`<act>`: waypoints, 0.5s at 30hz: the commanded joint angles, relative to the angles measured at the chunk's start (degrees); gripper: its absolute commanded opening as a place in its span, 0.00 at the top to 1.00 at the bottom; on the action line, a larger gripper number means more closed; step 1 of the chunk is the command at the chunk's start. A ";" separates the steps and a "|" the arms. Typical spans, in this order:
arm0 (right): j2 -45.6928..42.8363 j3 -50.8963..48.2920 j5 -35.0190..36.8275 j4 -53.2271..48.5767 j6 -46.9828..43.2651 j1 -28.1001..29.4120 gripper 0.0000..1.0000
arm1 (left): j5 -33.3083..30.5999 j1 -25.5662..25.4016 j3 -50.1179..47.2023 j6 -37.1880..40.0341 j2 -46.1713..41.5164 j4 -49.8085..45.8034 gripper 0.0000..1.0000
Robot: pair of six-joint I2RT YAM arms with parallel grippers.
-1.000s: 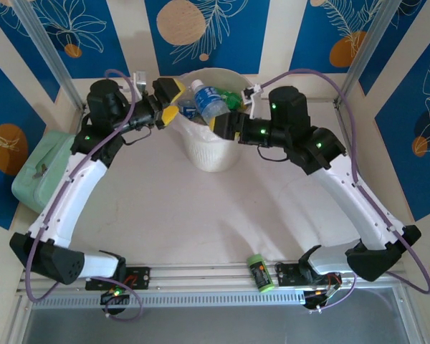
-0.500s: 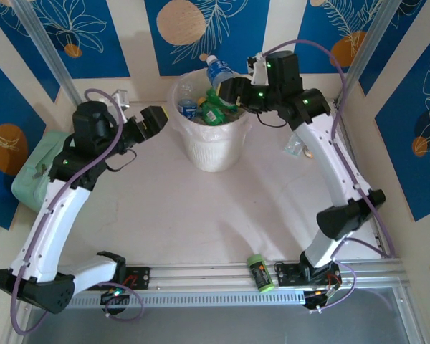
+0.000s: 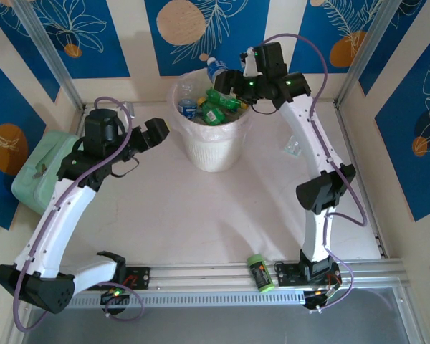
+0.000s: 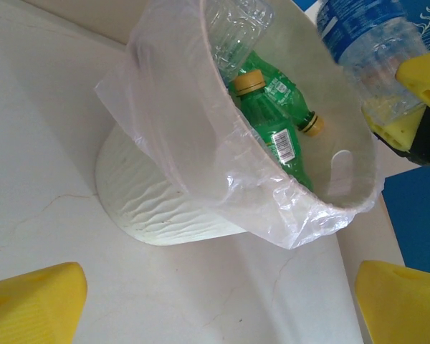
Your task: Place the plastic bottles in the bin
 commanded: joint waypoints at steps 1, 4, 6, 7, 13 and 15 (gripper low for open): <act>1.52 3.08 0.00 -2.19 -1.04 -0.44 0.21 | -1.57 -0.30 -1.02 1.56 -0.17 0.27 0.05; 1.26 2.78 0.80 -1.94 -0.82 -0.37 0.18 | -1.82 -0.28 -1.35 1.67 -0.26 0.27 0.05; 0.81 2.73 1.41 -1.90 -0.79 -0.49 0.17 | -2.01 -0.26 -1.58 1.60 -0.26 0.34 0.05; 0.52 2.65 1.55 -1.87 -0.82 -0.46 0.17 | -2.03 -0.28 -1.65 1.55 -0.26 0.36 0.05; -2.47 1.47 3.54 -2.20 -1.17 -0.53 0.17 | -2.14 -0.26 -1.64 1.50 -0.44 0.36 0.05; -4.60 0.23 3.81 -2.12 -1.25 -0.43 0.17 | -2.41 -0.23 -1.61 1.49 -0.61 0.36 0.05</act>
